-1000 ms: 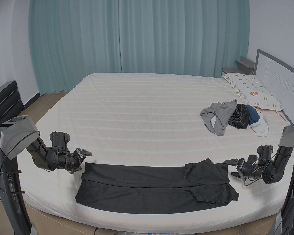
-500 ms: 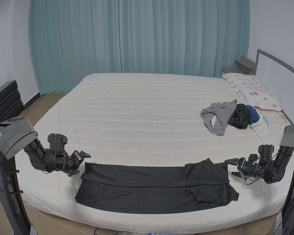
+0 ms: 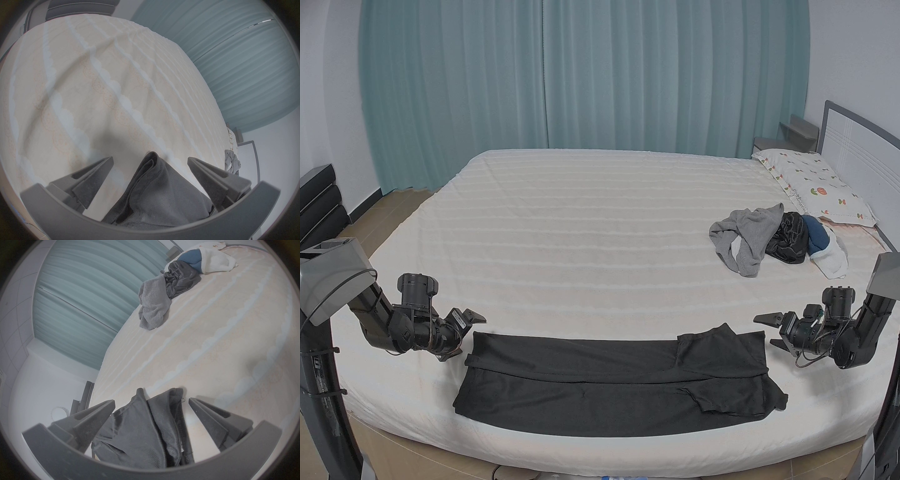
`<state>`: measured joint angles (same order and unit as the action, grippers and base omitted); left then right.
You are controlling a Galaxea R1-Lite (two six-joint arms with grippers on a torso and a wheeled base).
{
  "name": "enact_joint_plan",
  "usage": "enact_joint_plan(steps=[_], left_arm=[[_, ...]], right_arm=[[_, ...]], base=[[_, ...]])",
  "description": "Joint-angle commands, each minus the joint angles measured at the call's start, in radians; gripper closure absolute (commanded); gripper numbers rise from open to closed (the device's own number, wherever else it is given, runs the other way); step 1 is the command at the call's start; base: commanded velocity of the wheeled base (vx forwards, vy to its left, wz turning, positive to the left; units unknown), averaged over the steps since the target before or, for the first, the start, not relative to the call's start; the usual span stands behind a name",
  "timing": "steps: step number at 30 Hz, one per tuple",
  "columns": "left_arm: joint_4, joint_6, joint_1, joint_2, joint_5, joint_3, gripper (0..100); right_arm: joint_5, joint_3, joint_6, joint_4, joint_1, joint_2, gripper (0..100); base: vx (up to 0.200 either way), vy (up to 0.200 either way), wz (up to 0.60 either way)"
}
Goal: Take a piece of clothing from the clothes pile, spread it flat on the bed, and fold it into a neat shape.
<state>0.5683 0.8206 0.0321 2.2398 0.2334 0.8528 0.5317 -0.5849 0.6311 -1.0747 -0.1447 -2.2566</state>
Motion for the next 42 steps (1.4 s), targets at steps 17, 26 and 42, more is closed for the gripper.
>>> enact_joint_plan(steps=[17, 26, 42], left_arm=[[-0.001, -0.001, 0.0, 0.0, 0.0, -0.001, 0], [-0.001, -0.003, -0.001, 0.0, 0.0, -0.001, 0], [-0.002, -0.003, -0.001, 0.0, 0.0, -0.001, 0]], right_arm=[[-0.006, 0.077, -0.004, -0.093, 0.048, 0.051, 0], [-0.021, 0.028, -0.005, -0.094, 0.059, -0.047, 0], [-0.044, -0.036, -0.005, -0.08, 0.068, -0.087, 0]], base=[[0.0, 0.0, 0.0], [0.0, 0.0, 0.0], [0.0, 0.0, 0.0]])
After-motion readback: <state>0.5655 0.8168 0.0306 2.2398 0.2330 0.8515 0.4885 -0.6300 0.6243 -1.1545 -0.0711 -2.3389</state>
